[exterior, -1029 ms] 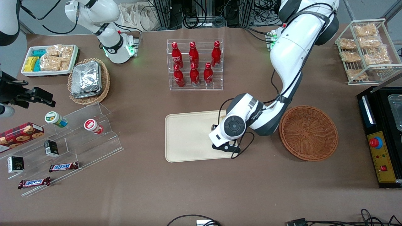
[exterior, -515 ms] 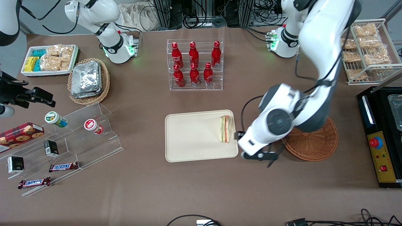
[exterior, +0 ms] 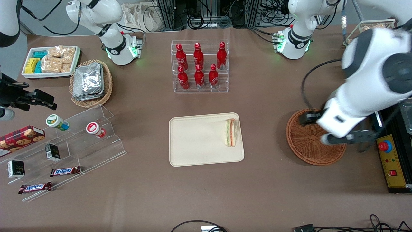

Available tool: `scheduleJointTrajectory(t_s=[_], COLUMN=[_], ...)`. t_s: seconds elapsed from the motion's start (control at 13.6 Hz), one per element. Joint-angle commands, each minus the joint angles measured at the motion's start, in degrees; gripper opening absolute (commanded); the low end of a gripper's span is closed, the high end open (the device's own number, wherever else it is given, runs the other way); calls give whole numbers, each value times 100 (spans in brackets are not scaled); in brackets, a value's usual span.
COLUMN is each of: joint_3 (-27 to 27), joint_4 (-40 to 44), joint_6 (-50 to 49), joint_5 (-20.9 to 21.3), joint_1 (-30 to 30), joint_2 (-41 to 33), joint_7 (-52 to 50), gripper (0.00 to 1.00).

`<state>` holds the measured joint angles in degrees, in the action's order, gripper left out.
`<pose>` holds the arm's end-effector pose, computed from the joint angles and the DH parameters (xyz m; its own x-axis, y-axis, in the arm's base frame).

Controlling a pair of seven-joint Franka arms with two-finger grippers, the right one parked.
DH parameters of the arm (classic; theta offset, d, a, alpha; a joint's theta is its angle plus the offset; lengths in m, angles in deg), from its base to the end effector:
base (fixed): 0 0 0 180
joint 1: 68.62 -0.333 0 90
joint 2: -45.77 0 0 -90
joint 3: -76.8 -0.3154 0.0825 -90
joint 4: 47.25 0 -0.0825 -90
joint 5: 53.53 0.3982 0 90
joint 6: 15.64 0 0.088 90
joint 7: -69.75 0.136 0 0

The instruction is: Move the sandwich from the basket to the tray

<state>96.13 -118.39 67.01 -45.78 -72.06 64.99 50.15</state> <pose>0.6351 -0.1241 0.5464 0.9910 0.0880 -0.1012 0.0818 -0.9946 -0.0637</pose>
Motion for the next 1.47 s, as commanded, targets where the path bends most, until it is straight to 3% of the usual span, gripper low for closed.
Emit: scheduleJointTrajectory(t_s=[0.0, 0.37, 0.51, 0.81, 1.03, 1.25, 1.4], joint_3=[63, 62, 71, 45, -349, -1070, -1097], joint_4=[-225, -277, -330, -1083, -1480, -2208, -2255], joint_6=[-179, -591, -636, -365, -241, 259, 339], joint_5=[-11, -28, -220, -292, -423, -924, -933], joint_1=[-542, -929, -983, -860, -650, -333, -332], joint_2=[-305, -472, -472, -1007, -1306, -1789, -1843], joint_7=[577, 1010, 1028, 1054, 1054, 1063, 1063], gripper=[100, 100, 100, 100, 100, 100, 100])
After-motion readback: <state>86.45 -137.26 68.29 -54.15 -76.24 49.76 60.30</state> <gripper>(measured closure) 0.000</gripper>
